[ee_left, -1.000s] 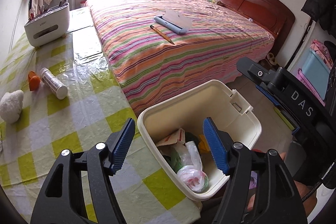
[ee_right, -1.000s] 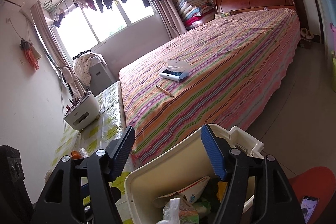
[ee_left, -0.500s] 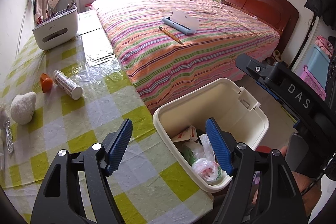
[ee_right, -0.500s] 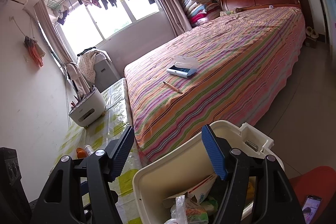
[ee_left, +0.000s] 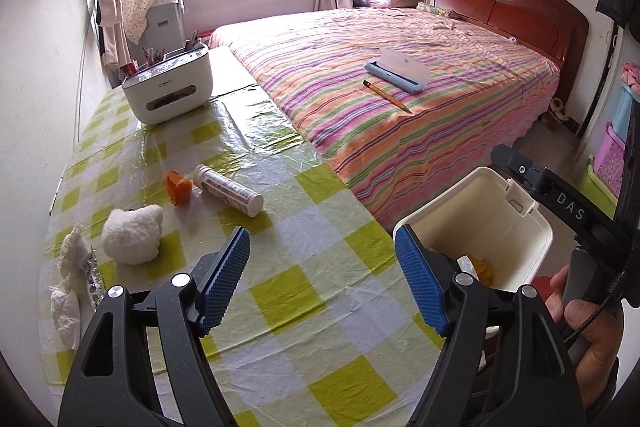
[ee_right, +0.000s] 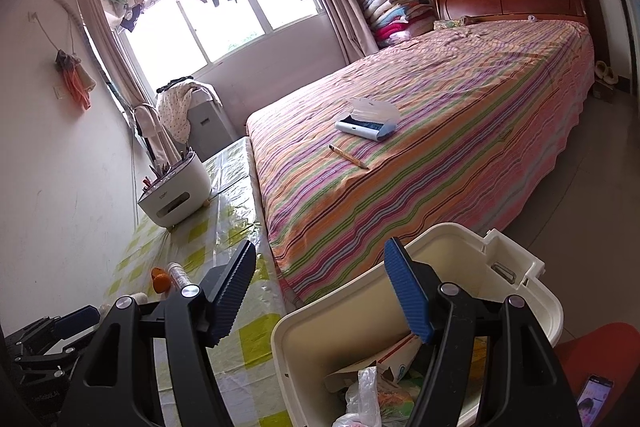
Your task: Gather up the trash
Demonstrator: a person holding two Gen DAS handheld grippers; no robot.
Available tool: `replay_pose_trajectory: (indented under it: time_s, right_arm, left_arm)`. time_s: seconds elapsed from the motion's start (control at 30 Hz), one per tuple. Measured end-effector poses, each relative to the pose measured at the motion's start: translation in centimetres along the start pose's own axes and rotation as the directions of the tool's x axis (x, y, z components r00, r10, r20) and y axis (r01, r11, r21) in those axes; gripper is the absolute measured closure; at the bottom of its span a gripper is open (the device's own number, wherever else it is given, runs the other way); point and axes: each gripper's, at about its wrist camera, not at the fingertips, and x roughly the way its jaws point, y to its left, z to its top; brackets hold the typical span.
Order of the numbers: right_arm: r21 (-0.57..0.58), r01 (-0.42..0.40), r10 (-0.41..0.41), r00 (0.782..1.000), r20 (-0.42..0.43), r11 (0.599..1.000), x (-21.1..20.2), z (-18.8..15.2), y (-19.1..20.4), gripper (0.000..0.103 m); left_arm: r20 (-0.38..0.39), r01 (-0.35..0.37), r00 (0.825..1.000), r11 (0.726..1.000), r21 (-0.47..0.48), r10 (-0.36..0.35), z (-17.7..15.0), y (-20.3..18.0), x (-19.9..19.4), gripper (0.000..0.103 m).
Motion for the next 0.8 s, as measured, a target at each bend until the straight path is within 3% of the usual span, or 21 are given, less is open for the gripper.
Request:
replay_pose_trajectory:
  time_s: [0.23,0.4,0.8]
  right_arm:
    - [-0.032,-0.006,0.005,1.0,-0.019,0.999,0.6,-0.5,1.4,0.038]
    - [-0.054,-0.027,0.025,0.999,-0.045,0.998,1.3,-1.1,2.7,0.038]
    - [-0.139,-0.077,0.061,0.991,-0.121,0.987,3.5,-3.0,7.2,0.038]
  left_arm:
    - [0.012,0.006,1.0,0.998,-0.067,-0.006,0.2,3.2,-0.6,0.028]
    - [0.054,-0.046,0.997,0.995,-0.093,0.051,0.6,5.9,-1.7,0.025]
    - [0.04,-0.134,0.988,0.949,-0.286,0.152,0.2,15.2,-3.0,0.025]
